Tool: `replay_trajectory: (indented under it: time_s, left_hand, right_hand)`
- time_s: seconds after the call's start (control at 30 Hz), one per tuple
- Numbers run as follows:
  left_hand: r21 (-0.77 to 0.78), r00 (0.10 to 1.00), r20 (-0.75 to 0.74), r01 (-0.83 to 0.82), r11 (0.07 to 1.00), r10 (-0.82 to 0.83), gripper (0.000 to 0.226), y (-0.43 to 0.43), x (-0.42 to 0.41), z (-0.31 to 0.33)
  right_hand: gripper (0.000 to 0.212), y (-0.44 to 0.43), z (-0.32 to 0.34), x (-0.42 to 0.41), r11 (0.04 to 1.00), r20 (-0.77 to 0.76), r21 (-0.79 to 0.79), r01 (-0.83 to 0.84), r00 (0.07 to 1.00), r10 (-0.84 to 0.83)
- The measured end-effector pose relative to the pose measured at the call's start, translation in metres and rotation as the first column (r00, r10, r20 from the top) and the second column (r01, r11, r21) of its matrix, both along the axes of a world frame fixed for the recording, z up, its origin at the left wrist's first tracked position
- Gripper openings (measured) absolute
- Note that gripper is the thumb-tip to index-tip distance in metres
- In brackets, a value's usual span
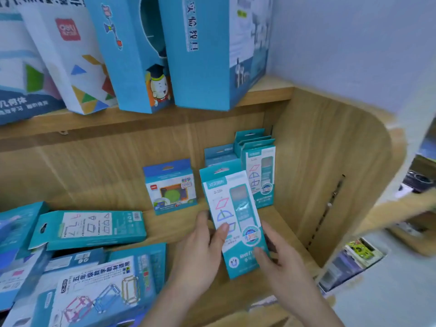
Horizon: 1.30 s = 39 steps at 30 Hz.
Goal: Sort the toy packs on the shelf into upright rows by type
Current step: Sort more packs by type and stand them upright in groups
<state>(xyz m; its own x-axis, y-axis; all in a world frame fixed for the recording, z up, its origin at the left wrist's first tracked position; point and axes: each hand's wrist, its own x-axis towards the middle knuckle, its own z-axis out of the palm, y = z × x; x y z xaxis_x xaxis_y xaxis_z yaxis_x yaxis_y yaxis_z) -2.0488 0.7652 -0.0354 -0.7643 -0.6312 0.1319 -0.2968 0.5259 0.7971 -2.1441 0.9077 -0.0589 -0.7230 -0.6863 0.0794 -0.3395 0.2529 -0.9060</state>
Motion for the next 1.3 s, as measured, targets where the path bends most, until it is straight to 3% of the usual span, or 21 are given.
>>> replay_trajectory:
  time_s: [0.23,0.4,0.47,0.57,0.63,0.73,0.83,0.93,1.0,1.07,1.23,1.3]
  left_hand:
    - [-0.186,0.998,0.059,-0.018,0.982,0.030,0.021,0.007,-0.074,-0.010]
    - [-0.219,0.994,-0.003,-0.103,0.970,0.105,0.016,0.005,-0.108,-0.020]
    - [-0.153,0.994,-0.005,-0.105,0.983,0.105,0.017,0.003,-0.120,-0.023]
    - [0.095,0.986,-0.057,-0.148,0.984,0.154,0.024,-0.001,-0.140,-0.018]
    - [0.136,0.975,-0.097,-0.185,0.973,0.199,0.031,-0.006,-0.151,-0.017]
    - [-0.004,0.987,-0.032,-0.161,0.987,0.161,0.043,-0.009,-0.159,-0.016]
    - [-0.069,0.993,0.039,-0.110,0.991,0.113,0.056,-0.010,-0.165,-0.018]
    - [-0.034,0.995,-0.035,-0.098,0.995,0.097,0.067,-0.006,-0.168,-0.018]
    - [-0.035,0.987,-0.128,-0.103,0.994,0.098,0.068,-0.004,-0.169,-0.017]
    - [-0.074,0.979,-0.174,-0.119,0.990,0.105,0.069,-0.004,-0.169,-0.014]
    - [-0.237,0.983,-0.013,-0.181,0.954,0.183,0.072,-0.010,-0.167,-0.017]
    - [-0.190,0.984,0.002,-0.173,0.967,0.176,0.077,-0.009,-0.168,-0.023]
  right_hand:
    - [0.072,0.011,-0.006,-0.043,0.995,-0.007,0.065,0.077,0.997,-0.077]
    - [0.072,0.005,-0.018,-0.065,0.996,0.069,0.040,0.085,0.994,-0.088]
    - [0.068,0.001,-0.019,-0.067,0.994,0.083,-0.003,0.112,0.990,-0.111]
    - [0.066,-0.005,-0.014,-0.071,0.988,0.089,-0.053,0.147,0.986,-0.142]
    - [0.067,-0.010,-0.009,-0.076,0.984,0.076,-0.085,0.154,0.986,-0.148]
    - [0.071,-0.019,-0.002,-0.084,0.979,0.004,-0.122,0.163,0.986,-0.164]
    - [0.073,-0.027,0.006,-0.089,0.982,-0.178,-0.125,0.142,0.971,-0.163]
    - [0.074,-0.032,0.023,-0.096,0.989,-0.475,-0.082,0.126,0.867,-0.149]
    - [0.073,-0.038,0.041,-0.103,0.992,-0.583,-0.056,0.115,0.803,-0.126]
    - [0.073,-0.045,0.055,-0.111,0.995,-0.622,0.010,0.100,0.780,-0.072]
    - [0.072,-0.064,0.067,-0.126,0.983,-0.641,0.148,0.109,0.767,0.011]
    - [0.074,-0.071,0.070,-0.129,0.975,-0.642,0.179,0.129,0.766,0.017]
